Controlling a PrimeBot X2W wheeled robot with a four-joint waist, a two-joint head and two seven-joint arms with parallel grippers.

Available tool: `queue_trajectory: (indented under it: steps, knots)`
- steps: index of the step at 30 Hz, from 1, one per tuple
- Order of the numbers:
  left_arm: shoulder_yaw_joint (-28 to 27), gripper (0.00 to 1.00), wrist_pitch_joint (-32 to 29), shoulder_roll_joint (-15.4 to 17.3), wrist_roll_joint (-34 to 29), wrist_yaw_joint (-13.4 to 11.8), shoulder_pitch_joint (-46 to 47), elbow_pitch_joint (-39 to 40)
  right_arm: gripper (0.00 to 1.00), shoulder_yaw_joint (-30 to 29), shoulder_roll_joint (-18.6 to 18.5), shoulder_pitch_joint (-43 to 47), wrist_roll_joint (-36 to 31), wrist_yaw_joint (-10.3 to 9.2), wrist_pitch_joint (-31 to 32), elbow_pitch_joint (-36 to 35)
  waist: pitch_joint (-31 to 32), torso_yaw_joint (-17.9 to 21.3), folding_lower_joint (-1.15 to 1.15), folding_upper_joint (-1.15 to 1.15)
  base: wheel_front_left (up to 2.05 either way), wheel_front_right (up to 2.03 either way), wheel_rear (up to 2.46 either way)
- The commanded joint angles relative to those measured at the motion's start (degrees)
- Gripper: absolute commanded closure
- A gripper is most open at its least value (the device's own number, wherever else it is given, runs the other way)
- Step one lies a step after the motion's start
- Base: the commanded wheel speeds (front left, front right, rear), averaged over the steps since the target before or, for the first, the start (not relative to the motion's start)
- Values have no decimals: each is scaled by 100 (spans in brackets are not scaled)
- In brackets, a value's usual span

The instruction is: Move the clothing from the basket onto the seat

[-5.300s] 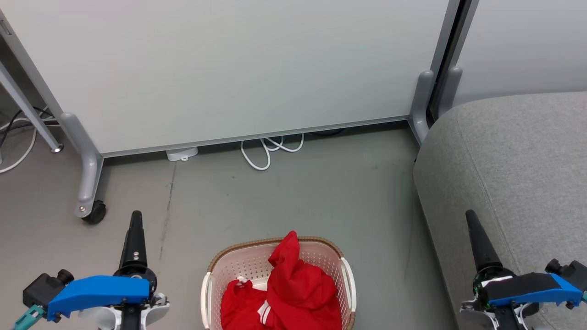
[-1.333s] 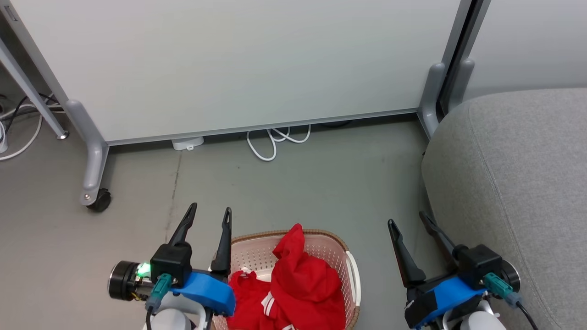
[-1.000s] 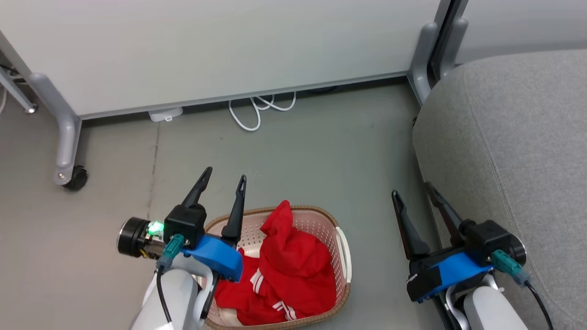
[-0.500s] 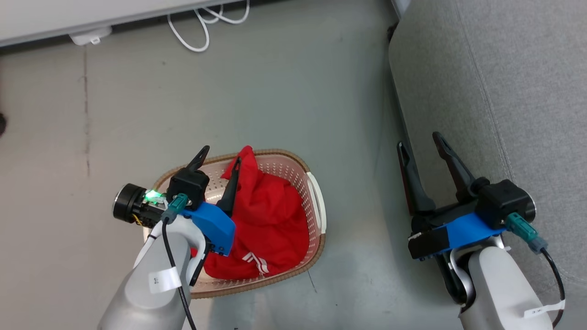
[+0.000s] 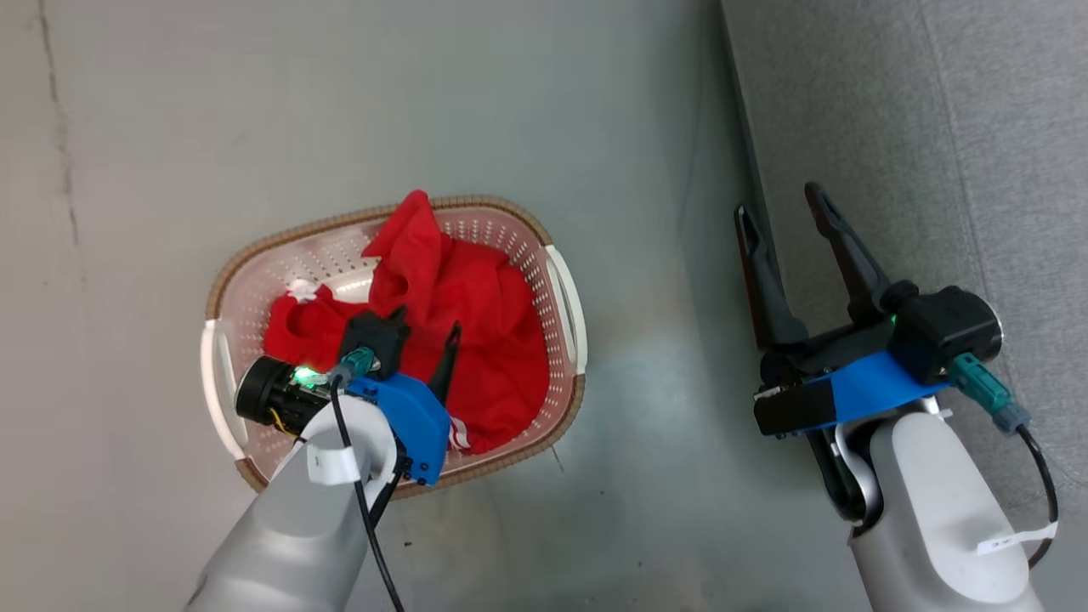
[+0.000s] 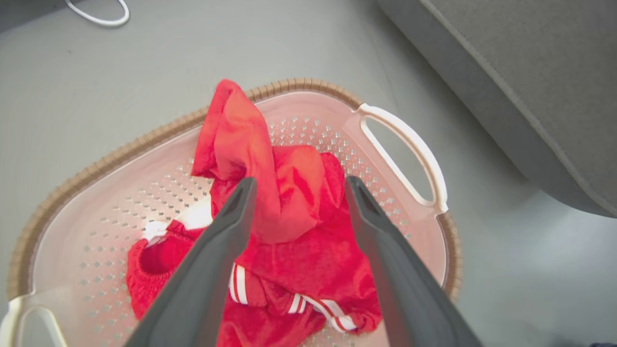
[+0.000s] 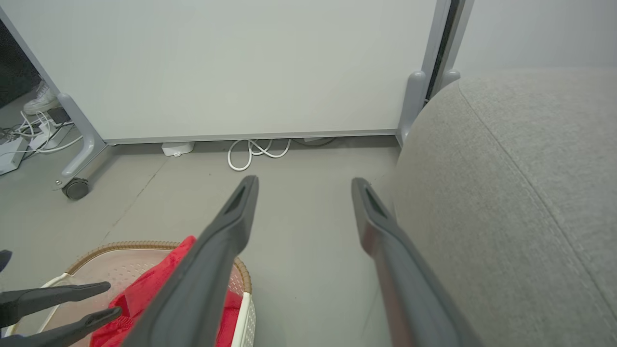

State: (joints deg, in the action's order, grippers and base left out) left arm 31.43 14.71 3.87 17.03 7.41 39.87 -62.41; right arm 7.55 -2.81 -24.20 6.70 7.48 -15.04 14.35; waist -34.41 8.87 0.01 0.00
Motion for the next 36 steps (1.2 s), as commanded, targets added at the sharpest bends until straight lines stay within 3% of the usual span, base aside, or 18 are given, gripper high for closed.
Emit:
queue_trajectory:
  steps: [1, 9, 32, 33, 34, 36]
  knots:
    - [84, 0, -72, 18, 87, 5, 164, -164, 0, 15, -13, -122, -6, 2, -22, -43, -192, 16, -1, 0, 0, 0, 0]
    - [201, 0, -371, -39, 619, 6, 604, -782, 0, 78, -13, -369, -19, 2, -22, -137, -718, 64, -1, 0, 0, 0, 0]
    - [-123, 0, -448, -20, 1521, -77, 1739, -1111, 0, 229, -14, -603, 46, 2, -22, -303, -1703, 204, -1, 0, 0, 0, 0]
    - [-100, 63, -481, -20, 1516, -71, 1738, -1119, 0, 223, -14, -596, 40, 2, -22, -300, -1708, 204, -1, 0, 0, 0, 0]
    - [-74, 100, -475, -16, 1504, -64, 1748, -1123, 0, 220, -14, -590, 30, 3, -22, -293, -1709, 201, -1, 0, 0, 0, 0]
    - [9, 100, -475, -20, 1455, -45, 1752, -1125, 0, 207, -14, -585, 3, 2, -22, -272, -1702, 185, -1, 0, 0, 0, 0]
